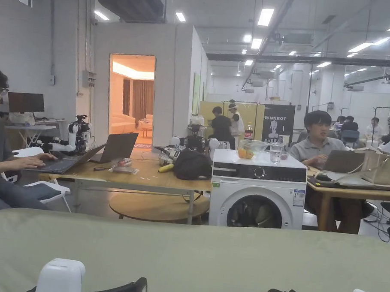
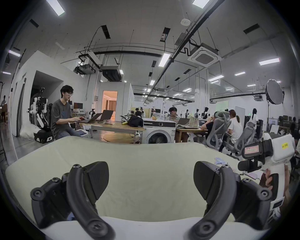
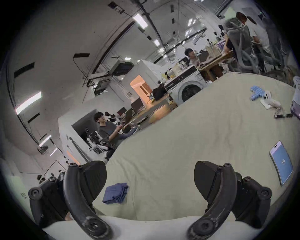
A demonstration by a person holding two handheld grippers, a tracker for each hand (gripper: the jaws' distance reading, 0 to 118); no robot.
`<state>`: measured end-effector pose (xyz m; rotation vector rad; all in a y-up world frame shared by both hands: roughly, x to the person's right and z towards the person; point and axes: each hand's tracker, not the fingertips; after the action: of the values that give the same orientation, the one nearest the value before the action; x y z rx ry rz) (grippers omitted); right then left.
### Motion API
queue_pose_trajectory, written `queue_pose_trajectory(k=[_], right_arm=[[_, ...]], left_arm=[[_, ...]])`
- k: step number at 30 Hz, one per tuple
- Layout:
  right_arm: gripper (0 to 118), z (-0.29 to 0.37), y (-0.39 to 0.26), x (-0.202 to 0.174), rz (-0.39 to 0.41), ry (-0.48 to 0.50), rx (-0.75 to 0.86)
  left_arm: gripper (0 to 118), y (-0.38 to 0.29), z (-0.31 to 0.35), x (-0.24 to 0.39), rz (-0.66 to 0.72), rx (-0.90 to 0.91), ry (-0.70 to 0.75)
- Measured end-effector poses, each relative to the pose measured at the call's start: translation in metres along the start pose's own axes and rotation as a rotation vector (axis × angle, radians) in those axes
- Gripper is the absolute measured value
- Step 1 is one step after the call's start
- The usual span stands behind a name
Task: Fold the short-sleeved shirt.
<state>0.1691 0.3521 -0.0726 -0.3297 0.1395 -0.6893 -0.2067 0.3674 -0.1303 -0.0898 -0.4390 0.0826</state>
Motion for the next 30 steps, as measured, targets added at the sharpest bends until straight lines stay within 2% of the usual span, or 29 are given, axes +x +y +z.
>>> queue_pose_trajectory(k=[3,6,11,15,18,20,23,30], right_arm=[[109,0.002,-0.002,-0.002,0.023,-0.030,0.014],[109,0.001,-0.004,-0.002,0.050,-0.013,0.000],[109,-0.003,-0.008,-0.003,0.034,-0.017,-0.021],[109,-0.009,-0.010,-0.008,0.043,-0.150,-0.051],[109,-0.010,-0.015,-0.013,0.091,-0.181,-0.022],[109,-0.012,-0.012,-0.019,0.137,-0.246,-0.083],[109,-0.017,-0.011,-0.022,0.201,-0.216,-0.147],[109,-0.015,-0.021,-0.022,0.237,-0.188,-0.076]], left_arm=[[106,-0.001,-0.001,0.002,-0.010,-0.005,0.004],[106,-0.003,-0.001,0.003,-0.012,-0.012,0.002],[106,-0.006,0.000,0.004,-0.018,-0.017,-0.002],[106,-0.007,0.002,0.004,-0.014,-0.019,-0.003],[106,-0.007,0.002,0.004,-0.013,-0.020,0.002],[106,-0.007,0.002,0.004,-0.011,-0.020,0.000],[106,-0.007,0.002,0.005,-0.006,-0.017,0.000],[106,-0.008,0.002,0.006,-0.017,-0.021,-0.002]])
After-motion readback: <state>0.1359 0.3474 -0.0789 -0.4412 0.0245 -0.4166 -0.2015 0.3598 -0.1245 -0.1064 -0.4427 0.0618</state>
